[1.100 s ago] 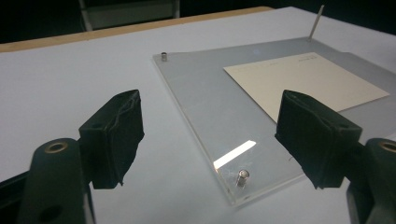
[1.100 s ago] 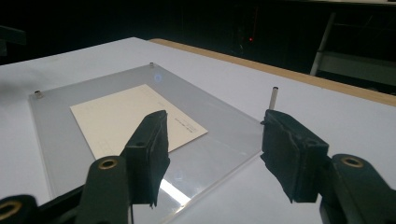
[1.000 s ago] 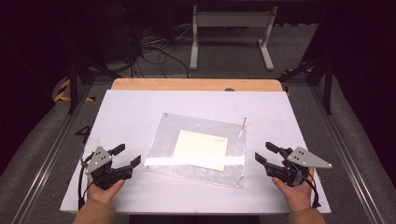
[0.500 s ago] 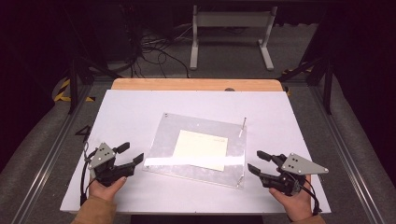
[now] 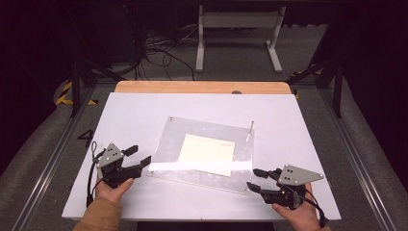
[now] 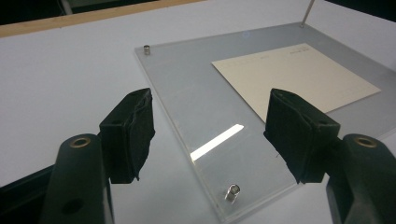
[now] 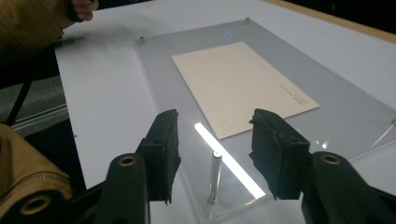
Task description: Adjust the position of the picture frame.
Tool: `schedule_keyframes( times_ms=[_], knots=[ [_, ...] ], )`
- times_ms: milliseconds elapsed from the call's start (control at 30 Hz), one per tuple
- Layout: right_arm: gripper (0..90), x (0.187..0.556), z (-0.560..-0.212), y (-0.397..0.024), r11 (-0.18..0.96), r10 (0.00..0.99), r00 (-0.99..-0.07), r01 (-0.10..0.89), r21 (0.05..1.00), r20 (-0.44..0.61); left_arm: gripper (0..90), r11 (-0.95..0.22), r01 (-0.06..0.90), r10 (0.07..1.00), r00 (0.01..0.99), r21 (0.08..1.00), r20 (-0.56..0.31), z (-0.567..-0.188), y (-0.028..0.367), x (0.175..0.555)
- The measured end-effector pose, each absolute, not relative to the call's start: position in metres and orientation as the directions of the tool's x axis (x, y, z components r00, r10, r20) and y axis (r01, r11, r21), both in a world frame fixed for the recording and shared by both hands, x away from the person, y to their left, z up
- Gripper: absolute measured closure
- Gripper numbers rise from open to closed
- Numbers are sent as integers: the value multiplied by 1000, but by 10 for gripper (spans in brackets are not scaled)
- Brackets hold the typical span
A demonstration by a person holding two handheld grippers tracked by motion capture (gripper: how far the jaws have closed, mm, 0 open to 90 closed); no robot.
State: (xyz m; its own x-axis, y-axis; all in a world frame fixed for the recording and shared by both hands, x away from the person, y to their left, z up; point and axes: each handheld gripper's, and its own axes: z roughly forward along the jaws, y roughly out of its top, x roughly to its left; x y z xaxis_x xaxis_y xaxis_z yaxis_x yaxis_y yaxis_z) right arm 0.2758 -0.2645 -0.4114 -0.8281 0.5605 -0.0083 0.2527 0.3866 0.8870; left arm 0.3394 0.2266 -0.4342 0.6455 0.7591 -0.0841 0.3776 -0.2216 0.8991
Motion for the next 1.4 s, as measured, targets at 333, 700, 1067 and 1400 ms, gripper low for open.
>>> schedule_keyframes(
  times_ms=[333, 700, 1067, 1400],
  knots=[
    [656, 283, -428, -257, 478, 542, -840, 301, 825, -8, 332, -232, 397, 753, 652, 888, -95, -437, 225, 343],
    [842, 284, -432, -253, 528, 549, -834, 299, 795, -50, 333, -239, 406, 753, 652, 882, -96, -439, 226, 346],
    [843, 303, -422, -270, 526, 623, -780, 364, 769, -57, 333, -238, 414, 756, 646, 879, -100, -440, 226, 347],
    [845, 350, -417, -300, 424, 770, -636, 449, 786, -52, 377, -313, 398, 704, 706, 862, -70, -439, 214, 344]
  ],
)
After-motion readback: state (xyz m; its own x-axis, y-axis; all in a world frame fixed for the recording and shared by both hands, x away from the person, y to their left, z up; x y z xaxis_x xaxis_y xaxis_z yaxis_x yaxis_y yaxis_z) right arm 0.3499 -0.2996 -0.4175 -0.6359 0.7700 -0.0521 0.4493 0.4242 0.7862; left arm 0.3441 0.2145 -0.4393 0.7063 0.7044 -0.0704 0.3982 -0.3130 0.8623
